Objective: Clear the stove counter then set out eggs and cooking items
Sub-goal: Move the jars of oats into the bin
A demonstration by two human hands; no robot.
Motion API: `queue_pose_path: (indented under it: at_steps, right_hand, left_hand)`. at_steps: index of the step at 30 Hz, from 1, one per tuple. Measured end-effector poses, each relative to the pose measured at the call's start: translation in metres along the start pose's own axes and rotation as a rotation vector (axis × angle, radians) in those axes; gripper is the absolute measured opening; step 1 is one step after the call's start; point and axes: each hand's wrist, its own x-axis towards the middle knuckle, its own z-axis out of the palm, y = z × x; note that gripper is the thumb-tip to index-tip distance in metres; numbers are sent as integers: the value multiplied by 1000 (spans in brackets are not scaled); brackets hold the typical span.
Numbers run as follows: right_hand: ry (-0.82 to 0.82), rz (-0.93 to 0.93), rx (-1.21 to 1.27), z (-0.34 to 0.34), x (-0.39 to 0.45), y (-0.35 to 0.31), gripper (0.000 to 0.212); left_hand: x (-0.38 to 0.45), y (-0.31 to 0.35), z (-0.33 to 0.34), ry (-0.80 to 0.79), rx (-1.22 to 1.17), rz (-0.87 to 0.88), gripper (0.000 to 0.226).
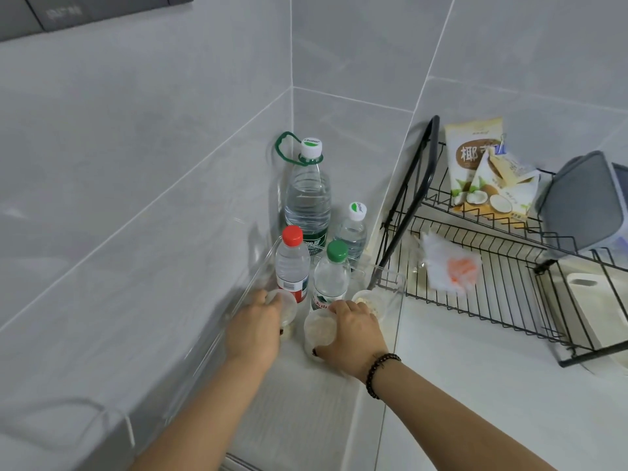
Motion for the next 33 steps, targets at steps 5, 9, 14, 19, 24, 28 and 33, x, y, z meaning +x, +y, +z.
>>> queue_pose_path:
  at_steps: [5, 9, 14, 19, 24, 28, 33]
  right_hand:
    - [-8, 19, 17, 0, 1, 1, 74]
    - [-17, 22, 31, -2, 1, 2, 74]
    - [-31, 19, 52, -3, 0, 2, 75]
    - [-52, 24, 67, -5, -1, 1, 75]
    - [-57, 25, 127, -4, 0, 0, 65]
    - [-78, 21, 129, -6, -2, 0, 66]
    - [-90, 19, 121, -6, -3, -1, 63]
  left_hand:
    - [-1, -1, 5, 14, -8, 2, 54]
    - [-1, -1, 4, 27, -32, -6, 50]
    - [-4, -1, 4, 15, -13, -21, 49]
    - [-8, -2, 3, 12, -25, -25, 46]
    - [-17, -2, -1, 62, -47, -44, 33]
    - [-25, -2, -1, 69, -96, -40, 34]
    - [-33, -1, -6, 91, -170, -64, 35]
